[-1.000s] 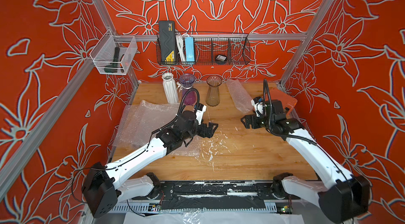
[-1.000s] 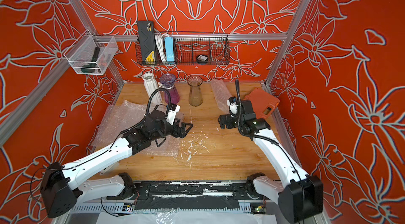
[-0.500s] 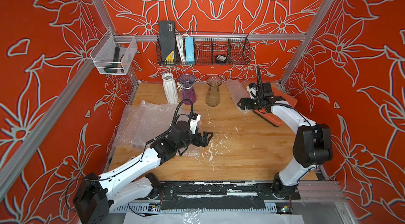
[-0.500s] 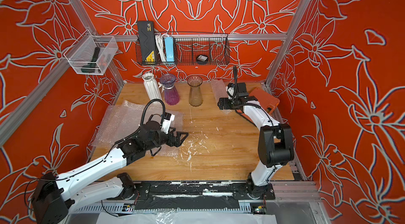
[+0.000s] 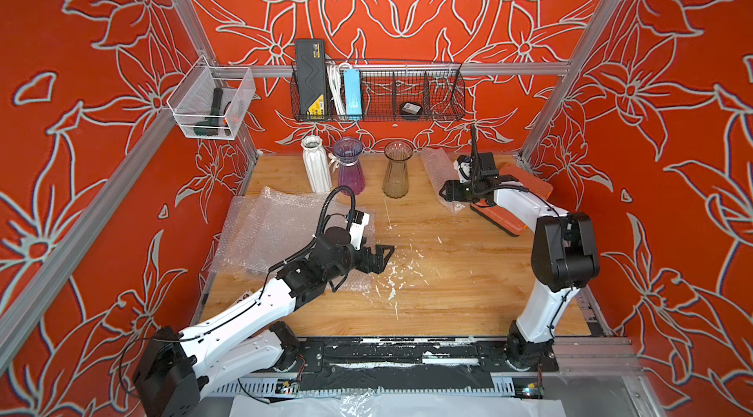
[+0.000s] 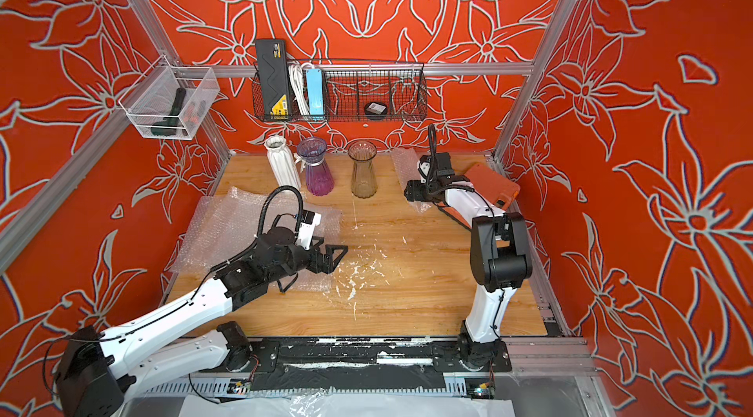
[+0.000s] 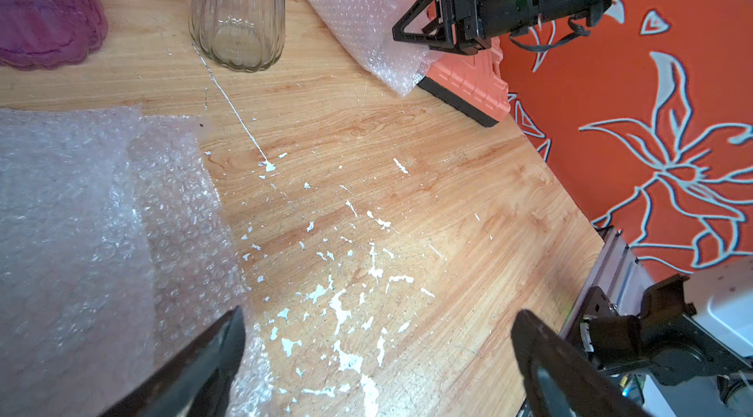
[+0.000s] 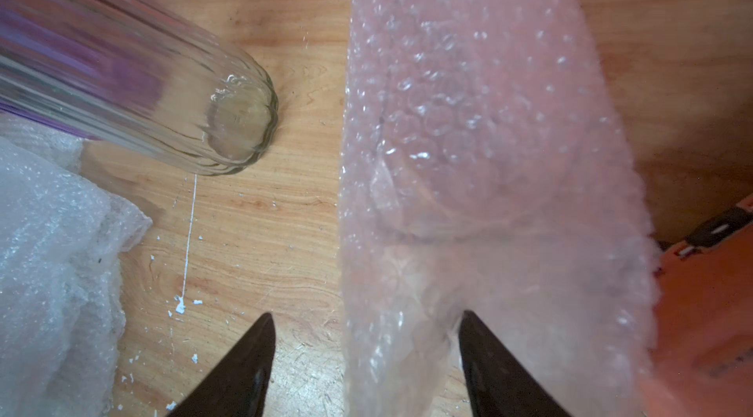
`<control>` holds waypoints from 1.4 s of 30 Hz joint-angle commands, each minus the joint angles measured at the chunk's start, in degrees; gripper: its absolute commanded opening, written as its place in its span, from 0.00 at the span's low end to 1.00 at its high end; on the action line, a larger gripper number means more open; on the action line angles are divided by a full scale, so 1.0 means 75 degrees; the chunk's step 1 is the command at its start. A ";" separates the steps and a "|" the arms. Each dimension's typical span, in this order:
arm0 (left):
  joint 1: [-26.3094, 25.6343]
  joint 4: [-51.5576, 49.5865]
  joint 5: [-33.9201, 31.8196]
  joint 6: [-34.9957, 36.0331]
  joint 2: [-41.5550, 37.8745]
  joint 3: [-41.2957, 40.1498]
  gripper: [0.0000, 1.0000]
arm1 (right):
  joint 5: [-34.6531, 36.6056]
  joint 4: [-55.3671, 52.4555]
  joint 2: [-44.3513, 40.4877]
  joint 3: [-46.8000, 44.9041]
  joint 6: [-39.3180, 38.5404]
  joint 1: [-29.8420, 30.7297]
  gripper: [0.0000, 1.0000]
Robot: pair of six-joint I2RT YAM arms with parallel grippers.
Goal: Unwrap the vase from the bubble wrap
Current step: Move the bubble wrap to the center of the board.
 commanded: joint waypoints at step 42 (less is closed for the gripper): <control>0.0126 0.0293 -0.0155 -0.0388 -0.0449 -0.0581 0.98 | 0.0002 0.0705 -0.2299 -0.2657 0.0149 -0.0007 0.00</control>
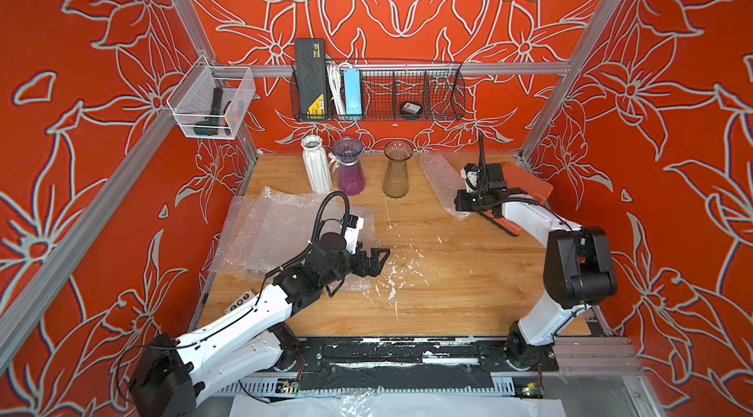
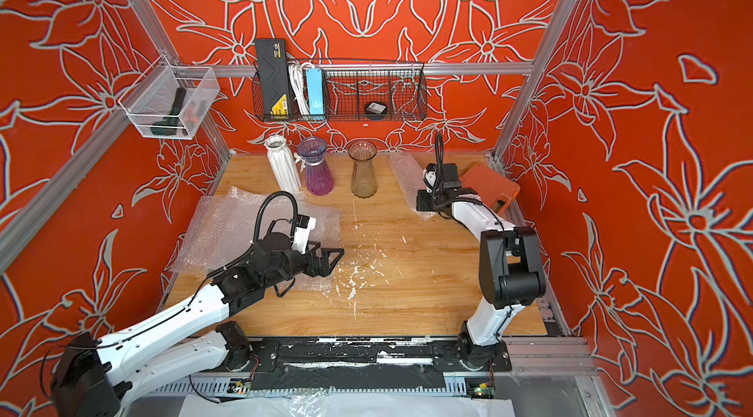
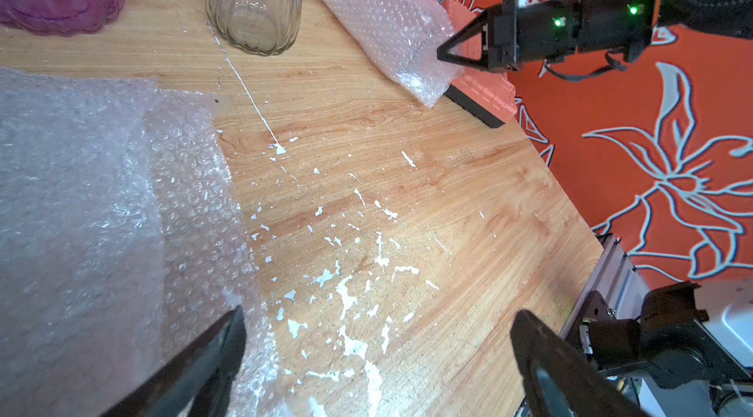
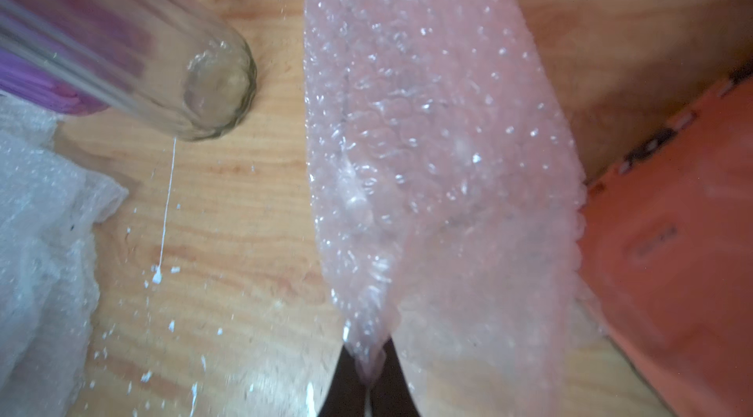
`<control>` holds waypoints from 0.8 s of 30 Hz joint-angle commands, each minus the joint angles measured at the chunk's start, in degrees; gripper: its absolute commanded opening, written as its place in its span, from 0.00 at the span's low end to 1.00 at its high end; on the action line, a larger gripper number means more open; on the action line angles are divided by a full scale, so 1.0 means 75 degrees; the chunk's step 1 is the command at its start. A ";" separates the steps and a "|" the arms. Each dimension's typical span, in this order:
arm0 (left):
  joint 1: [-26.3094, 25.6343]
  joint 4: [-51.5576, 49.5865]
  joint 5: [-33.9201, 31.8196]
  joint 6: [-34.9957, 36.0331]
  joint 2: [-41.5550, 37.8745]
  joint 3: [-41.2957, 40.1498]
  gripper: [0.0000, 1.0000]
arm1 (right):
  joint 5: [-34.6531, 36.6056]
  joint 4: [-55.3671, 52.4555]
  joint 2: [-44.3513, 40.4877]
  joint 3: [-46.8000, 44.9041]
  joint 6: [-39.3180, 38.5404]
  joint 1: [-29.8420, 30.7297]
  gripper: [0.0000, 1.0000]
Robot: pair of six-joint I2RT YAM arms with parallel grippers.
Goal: Unwrap the vase from the bubble wrap
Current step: Move the bubble wrap to the center of the board.
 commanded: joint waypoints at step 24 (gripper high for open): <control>0.0071 0.0405 0.0455 -0.0362 0.1055 0.0431 0.95 | 0.1415 -0.1046 -0.5737 -0.4018 0.2300 0.3330 0.05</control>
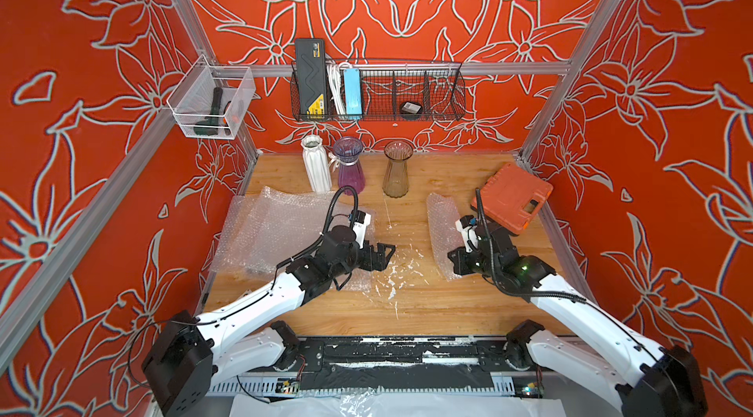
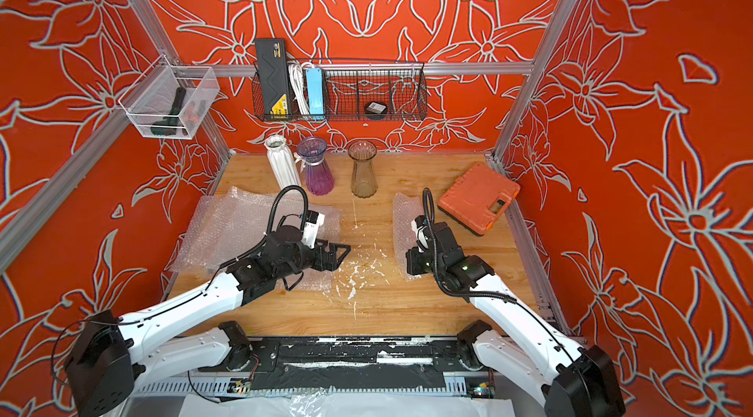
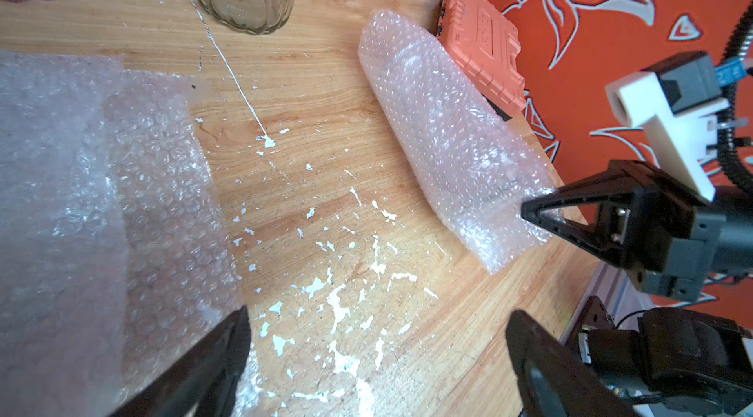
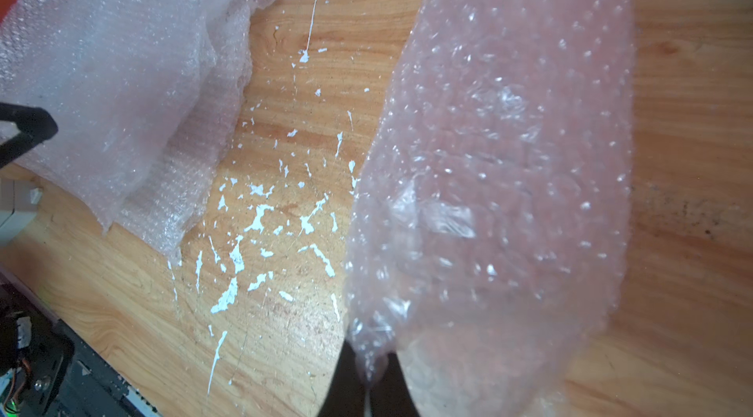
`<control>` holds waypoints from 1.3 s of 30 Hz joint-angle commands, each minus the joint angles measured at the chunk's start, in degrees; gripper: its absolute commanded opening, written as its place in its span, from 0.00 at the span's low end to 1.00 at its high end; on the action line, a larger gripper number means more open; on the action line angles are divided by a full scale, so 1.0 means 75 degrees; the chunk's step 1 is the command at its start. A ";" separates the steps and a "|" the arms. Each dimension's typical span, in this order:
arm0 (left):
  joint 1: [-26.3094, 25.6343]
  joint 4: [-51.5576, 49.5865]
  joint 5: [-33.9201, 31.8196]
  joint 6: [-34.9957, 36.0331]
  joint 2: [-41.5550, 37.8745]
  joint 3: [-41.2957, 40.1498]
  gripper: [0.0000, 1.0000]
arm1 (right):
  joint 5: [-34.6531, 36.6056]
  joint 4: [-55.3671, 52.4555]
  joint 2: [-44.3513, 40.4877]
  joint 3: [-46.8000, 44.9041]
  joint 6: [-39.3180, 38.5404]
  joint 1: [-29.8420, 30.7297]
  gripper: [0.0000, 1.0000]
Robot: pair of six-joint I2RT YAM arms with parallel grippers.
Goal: Unwrap the vase from the bubble wrap
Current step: Move the bubble wrap to the center of the board, then adjust the bubble wrap at the center of the board.
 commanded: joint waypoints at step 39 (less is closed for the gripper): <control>-0.1280 0.0361 -0.0111 -0.1177 0.3366 0.2712 0.94 | -0.2302 0.0355 0.1810 0.1119 -0.0755 -0.2648 0.86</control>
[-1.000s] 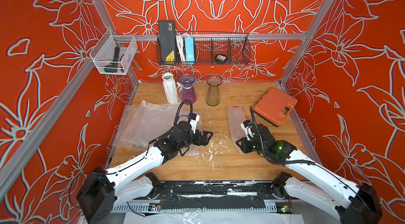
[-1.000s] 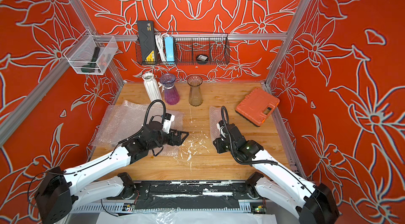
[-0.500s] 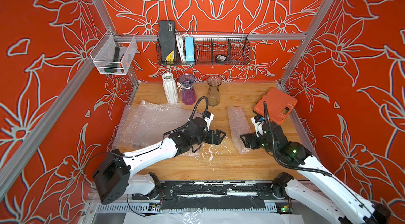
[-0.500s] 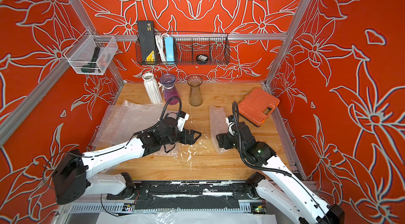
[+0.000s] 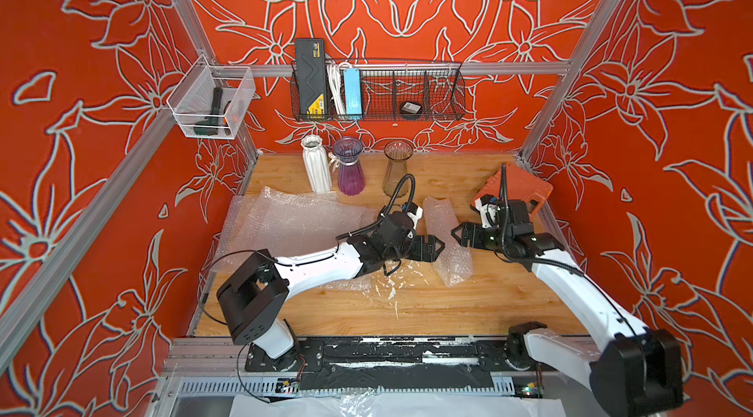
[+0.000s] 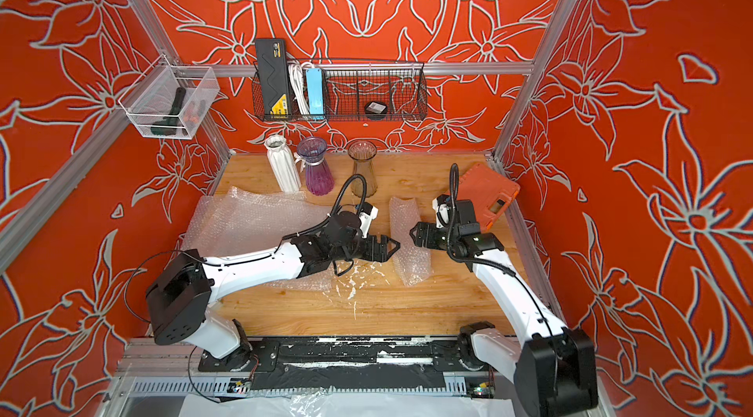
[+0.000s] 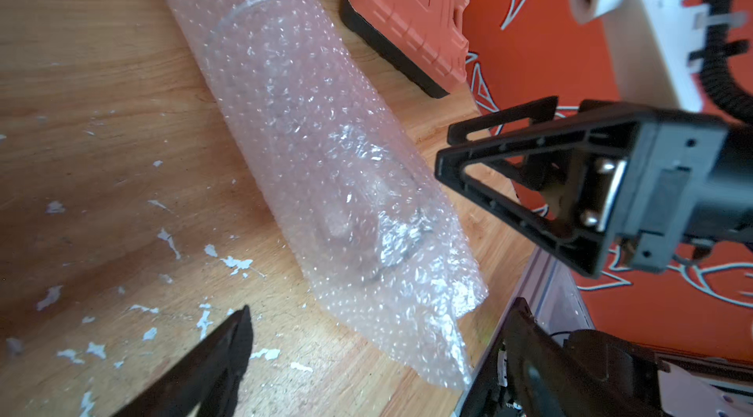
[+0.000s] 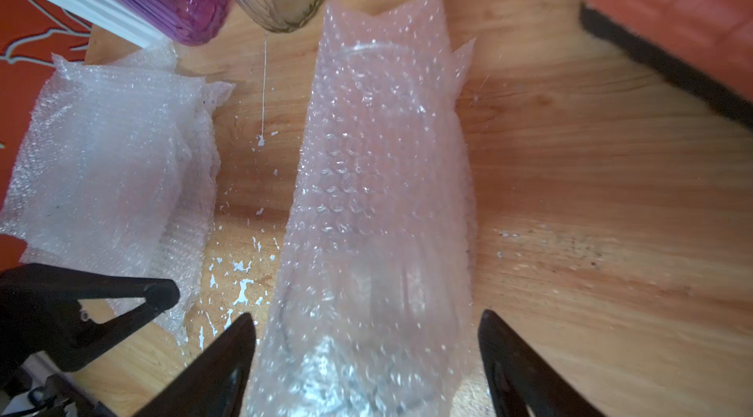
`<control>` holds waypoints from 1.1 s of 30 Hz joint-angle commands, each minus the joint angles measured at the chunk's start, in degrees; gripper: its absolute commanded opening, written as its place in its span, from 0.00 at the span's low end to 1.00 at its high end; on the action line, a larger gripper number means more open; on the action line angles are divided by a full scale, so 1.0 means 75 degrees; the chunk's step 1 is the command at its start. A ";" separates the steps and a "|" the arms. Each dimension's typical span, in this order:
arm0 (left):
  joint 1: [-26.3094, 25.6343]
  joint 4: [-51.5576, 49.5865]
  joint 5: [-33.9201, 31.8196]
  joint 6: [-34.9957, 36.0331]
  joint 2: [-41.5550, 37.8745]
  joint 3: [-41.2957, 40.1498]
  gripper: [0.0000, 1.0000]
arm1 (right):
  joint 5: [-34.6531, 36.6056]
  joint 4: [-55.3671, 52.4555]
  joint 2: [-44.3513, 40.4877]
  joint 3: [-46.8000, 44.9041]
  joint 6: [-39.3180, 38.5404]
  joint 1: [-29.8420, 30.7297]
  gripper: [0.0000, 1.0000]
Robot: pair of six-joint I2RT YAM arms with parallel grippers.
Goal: Unwrap the vase from the bubble wrap
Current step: Adjust the bubble wrap at the center of the board.
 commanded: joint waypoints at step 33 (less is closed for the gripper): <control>0.1388 -0.0989 0.0842 0.1865 -0.1793 -0.0967 0.95 | 0.1032 0.0634 -0.0752 -0.0466 0.0902 0.2784 0.87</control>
